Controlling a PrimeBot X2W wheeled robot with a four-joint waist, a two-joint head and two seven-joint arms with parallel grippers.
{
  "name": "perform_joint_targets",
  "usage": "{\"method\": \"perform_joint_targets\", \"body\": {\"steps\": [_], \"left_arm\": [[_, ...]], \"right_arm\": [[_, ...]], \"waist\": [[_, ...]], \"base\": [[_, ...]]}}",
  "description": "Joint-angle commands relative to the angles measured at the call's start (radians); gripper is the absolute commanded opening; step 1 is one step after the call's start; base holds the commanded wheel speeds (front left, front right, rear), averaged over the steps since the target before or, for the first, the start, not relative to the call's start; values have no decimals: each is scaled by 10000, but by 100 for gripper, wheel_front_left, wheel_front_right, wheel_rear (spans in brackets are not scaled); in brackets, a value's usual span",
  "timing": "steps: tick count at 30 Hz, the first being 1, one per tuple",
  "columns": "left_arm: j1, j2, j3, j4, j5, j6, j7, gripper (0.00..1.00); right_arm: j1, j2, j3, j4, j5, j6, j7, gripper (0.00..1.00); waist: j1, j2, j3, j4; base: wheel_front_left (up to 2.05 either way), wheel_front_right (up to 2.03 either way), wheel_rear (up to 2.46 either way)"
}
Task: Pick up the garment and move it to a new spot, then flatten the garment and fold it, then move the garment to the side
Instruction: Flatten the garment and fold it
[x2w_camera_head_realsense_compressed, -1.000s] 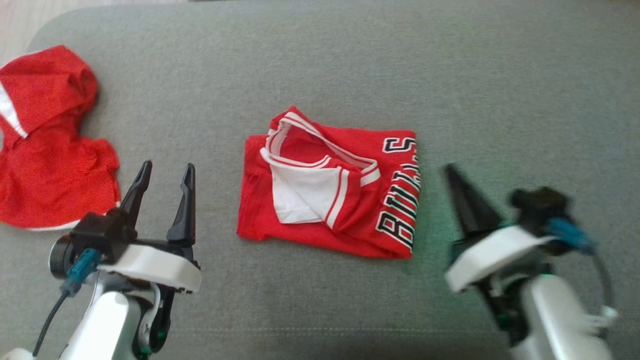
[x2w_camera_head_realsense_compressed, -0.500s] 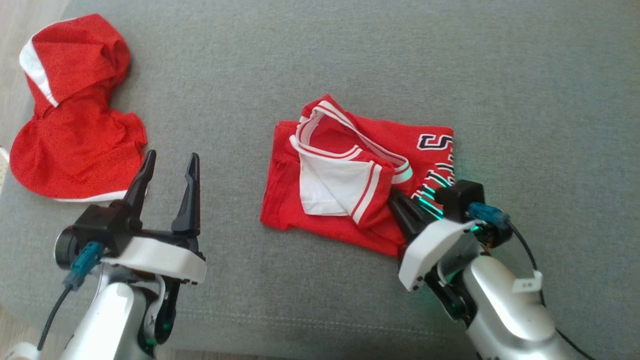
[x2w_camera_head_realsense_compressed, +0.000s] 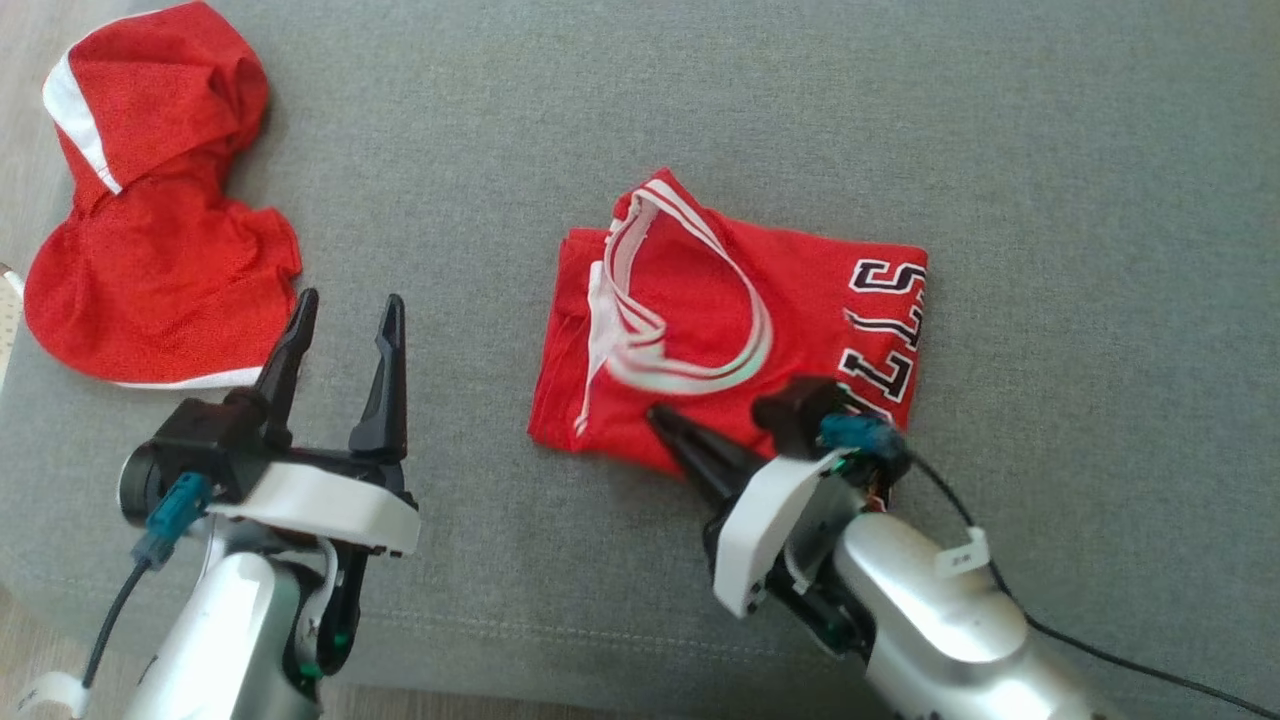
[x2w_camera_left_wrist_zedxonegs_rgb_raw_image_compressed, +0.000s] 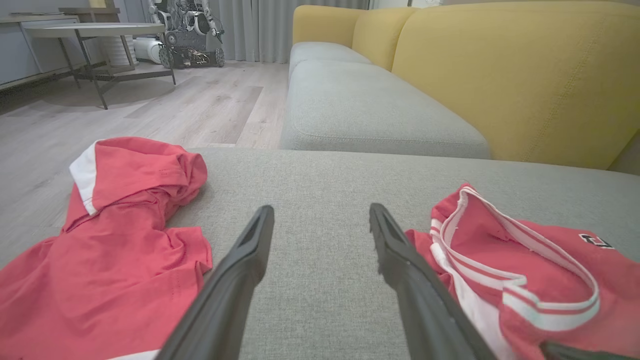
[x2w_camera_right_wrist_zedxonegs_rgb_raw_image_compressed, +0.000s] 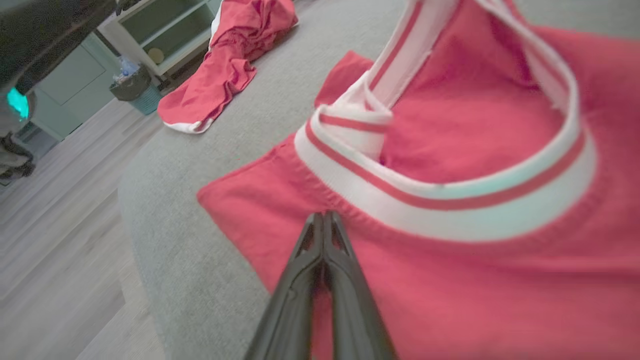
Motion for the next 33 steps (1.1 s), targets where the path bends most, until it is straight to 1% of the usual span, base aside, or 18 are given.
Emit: {"method": "perform_joint_targets", "body": {"steps": [1, 6, 10, 14, 18, 19, 20, 21, 22, 23, 28, 33], "left_arm": [[-454, 180, 430, -242, -41, -22, -131, 100], [-428, 184, 492, -195, -53, -16, -157, 100], [-360, 185, 529, -176, -47, 16, -171, 100], [-239, 260, 594, -208, -31, 71, -179, 100], [-103, 338, 618, -291, -10, 135, -179, 100], [-103, 338, 618, -291, -10, 135, -179, 100], [-67, 362, 624, -320, -5, 153, -176, 100], [-32, 388, 631, -353, 0, 171, -172, 100], [3, 417, 638, -386, 6, 189, -164, 100], [36, 450, 644, -421, 12, 204, -154, 100], [207, 603, 656, -569, 37, 277, -61, 100], [485, 793, 659, -756, 68, 345, 43, 100]], "right_arm": [[-194, 231, 292, -199, 122, -7, -79, 0], [-294, 232, 987, -105, 345, -7, -98, 0], [-349, 232, 912, -461, 411, -7, -675, 0], [-311, 219, 97, -1078, 225, -7, -1236, 0], [46, 16, -1386, -1874, -223, -7, -1481, 0], [46, 16, -1386, -1874, -223, -7, -1481, 0], [196, -44, -1855, -2077, -392, -7, -1482, 0], [368, -96, -2359, -2290, -579, -7, -1468, 30], [553, -154, -2873, -2513, -801, -7, -1433, 87], [744, -205, -3376, -2751, -1032, -7, -1381, 100], [1761, -275, -5544, -3937, -2030, -7, -883, 100], [2628, -161, -6796, -4981, -2571, -7, -405, 100]], "waist": [[0, 0, -2, -6], [0, 0, -43, -80], [0, 0, -152, -198], [0, 0, -341, -400], [0, 0, -542, -608], [0, 0, -542, -608], [0, 0, -593, -660], [0, 0, -643, -710], [0, 0, -692, -759], [0, 0, -737, -812], [0, 0, -928, -1036], [0, 0, -1128, -1249]], "base": [[0, 0, 0], [0, 0, 0], [0, 0, 0], [0, 0, 0], [0, 0, 0], [0, 0, 0], [0, 0, 0], [0, 0, 0], [0, 0, 0], [0, 0, 0], [0, 0, 0], [0, 0, 0]]}}
